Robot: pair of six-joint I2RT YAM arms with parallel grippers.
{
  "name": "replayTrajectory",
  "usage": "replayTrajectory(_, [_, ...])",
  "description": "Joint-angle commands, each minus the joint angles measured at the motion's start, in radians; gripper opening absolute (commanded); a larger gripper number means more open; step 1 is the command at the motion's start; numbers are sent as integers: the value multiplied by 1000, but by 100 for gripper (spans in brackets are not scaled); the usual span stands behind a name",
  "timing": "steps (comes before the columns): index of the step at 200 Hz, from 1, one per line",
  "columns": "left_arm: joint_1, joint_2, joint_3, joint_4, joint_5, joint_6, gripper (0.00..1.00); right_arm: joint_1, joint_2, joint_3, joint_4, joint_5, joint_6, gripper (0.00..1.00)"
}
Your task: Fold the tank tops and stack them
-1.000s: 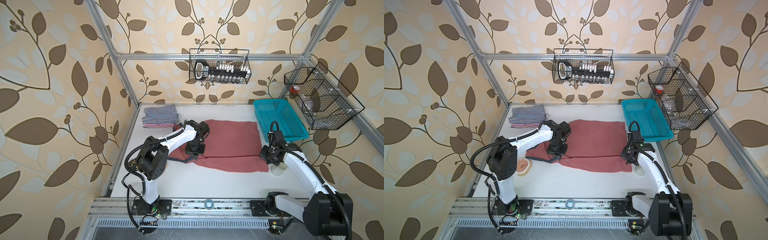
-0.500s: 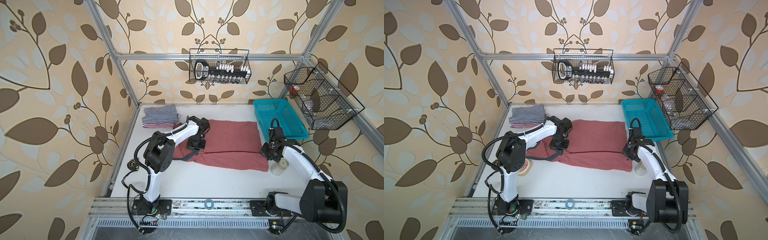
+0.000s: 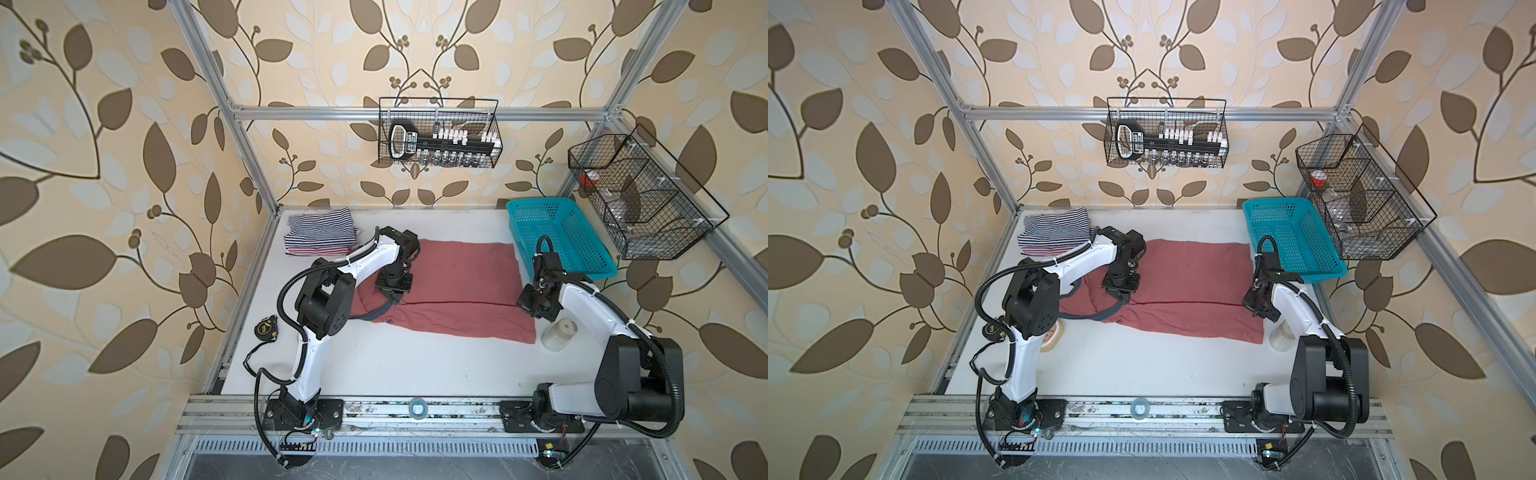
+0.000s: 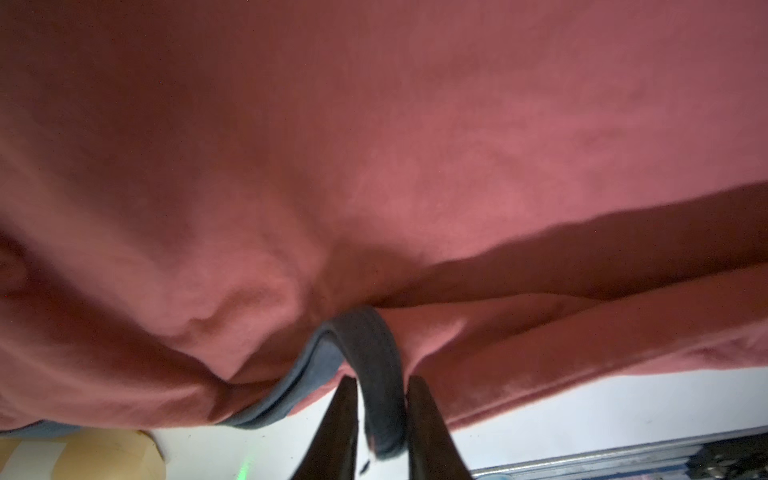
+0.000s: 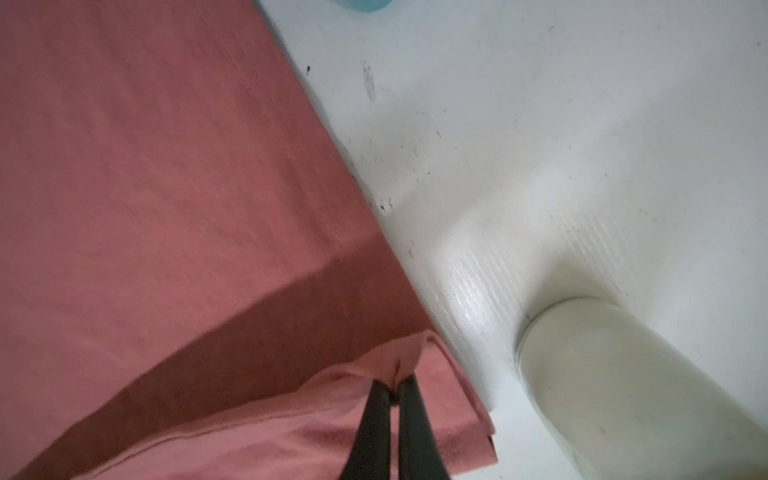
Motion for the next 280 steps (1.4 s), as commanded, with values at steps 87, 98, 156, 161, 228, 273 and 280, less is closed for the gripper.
replayTrajectory(87, [86, -94, 141, -101, -170, -55, 46, -5, -21, 92, 26, -14, 17, 49])
replayTrajectory(98, [86, -126, 131, -108, -188, -55, 45, -3, -47, 93, 34, -43, 18, 50])
replayTrajectory(156, [87, -289, -203, -12, -168, -41, 21, 221, -113, 1, 194, -204, 78, 25])
replayTrajectory(161, [87, -285, -219, -13, -175, -44, 21, 245, -101, -4, 207, -219, 87, 20])
replayTrajectory(228, [180, -190, -256, 43, -185, -73, 20, 507, 158, 39, 317, -279, 108, 6])
replayTrajectory(273, [241, -115, -303, 66, -200, -104, 23, 580, 294, 77, 307, -298, 92, 7])
replayTrajectory(280, [251, -106, -326, 73, -204, -113, 23, 583, 307, 77, 309, -300, 91, 7])
